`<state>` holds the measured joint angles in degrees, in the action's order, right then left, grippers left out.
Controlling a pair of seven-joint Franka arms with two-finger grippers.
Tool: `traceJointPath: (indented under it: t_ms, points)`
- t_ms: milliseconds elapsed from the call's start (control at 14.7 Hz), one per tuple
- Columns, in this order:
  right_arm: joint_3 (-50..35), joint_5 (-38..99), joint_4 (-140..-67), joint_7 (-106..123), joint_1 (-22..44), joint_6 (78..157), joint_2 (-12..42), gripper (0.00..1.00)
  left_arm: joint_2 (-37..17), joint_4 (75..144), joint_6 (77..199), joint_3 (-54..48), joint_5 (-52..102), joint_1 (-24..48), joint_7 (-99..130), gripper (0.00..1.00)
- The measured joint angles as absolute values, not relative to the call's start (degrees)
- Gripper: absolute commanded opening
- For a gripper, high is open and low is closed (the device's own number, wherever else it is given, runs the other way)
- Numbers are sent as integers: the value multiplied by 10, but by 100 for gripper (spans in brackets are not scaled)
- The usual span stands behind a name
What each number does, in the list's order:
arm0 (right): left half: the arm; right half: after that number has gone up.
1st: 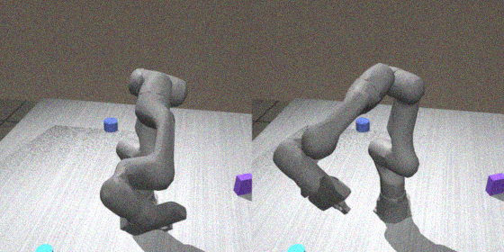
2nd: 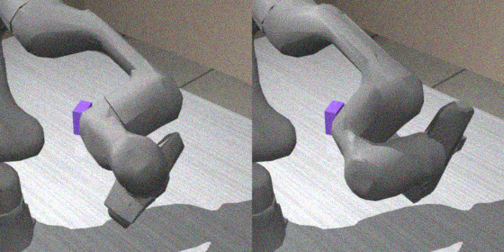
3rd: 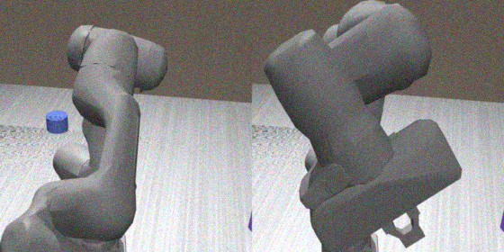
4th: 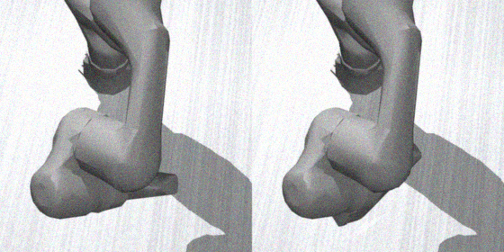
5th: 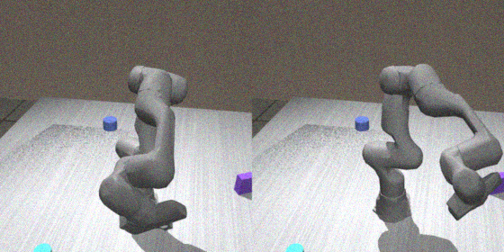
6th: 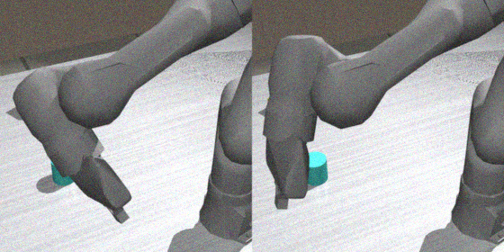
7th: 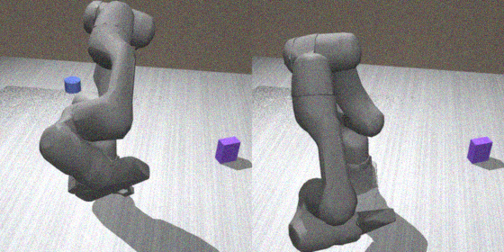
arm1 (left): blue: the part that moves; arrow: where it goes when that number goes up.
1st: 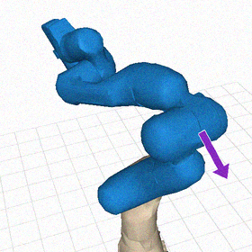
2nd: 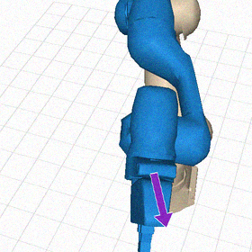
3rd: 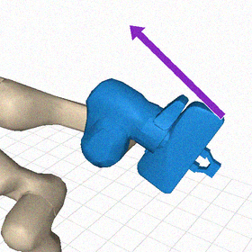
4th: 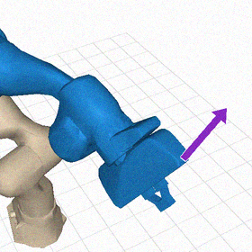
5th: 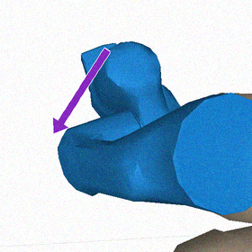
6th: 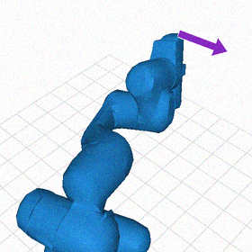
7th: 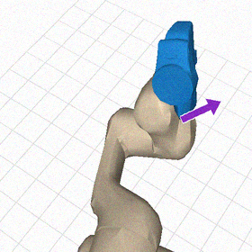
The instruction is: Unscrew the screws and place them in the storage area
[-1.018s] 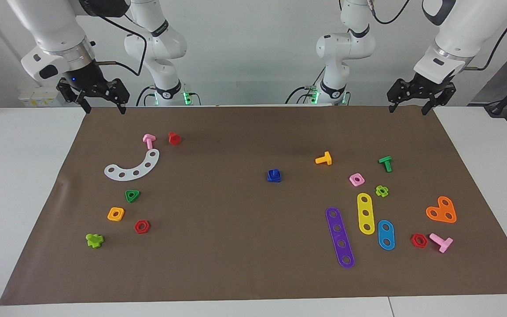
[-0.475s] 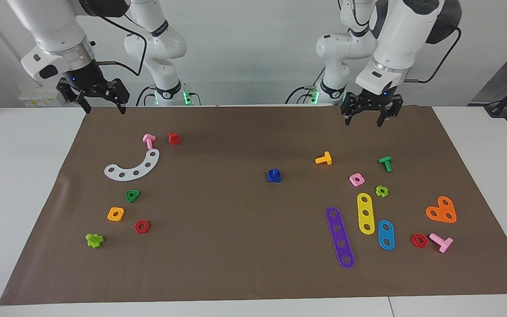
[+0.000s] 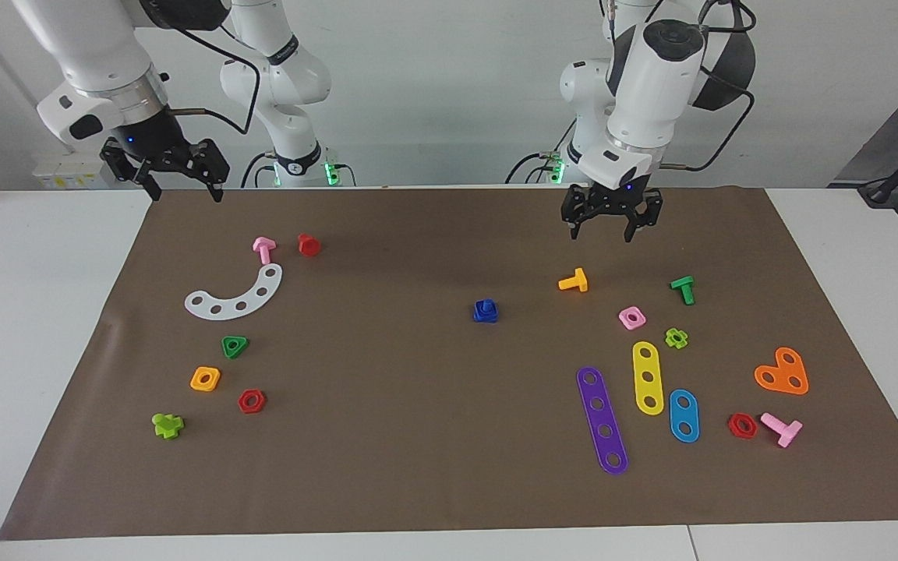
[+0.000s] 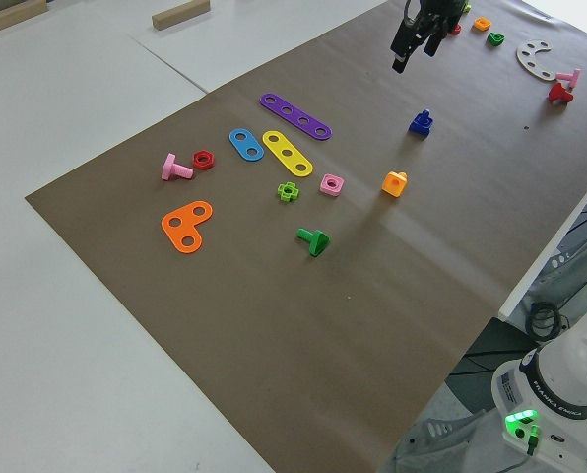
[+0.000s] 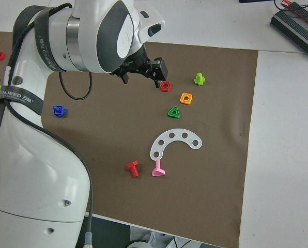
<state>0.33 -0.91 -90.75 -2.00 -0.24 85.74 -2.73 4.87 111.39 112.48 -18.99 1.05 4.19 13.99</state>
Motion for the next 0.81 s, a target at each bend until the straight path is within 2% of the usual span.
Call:
traceJointPath:
  t_ms: [814]
  points:
    - [3,-9,-907,-20,-2,857,-27,100,-61,1132,1272,-257,11,79,232,99]
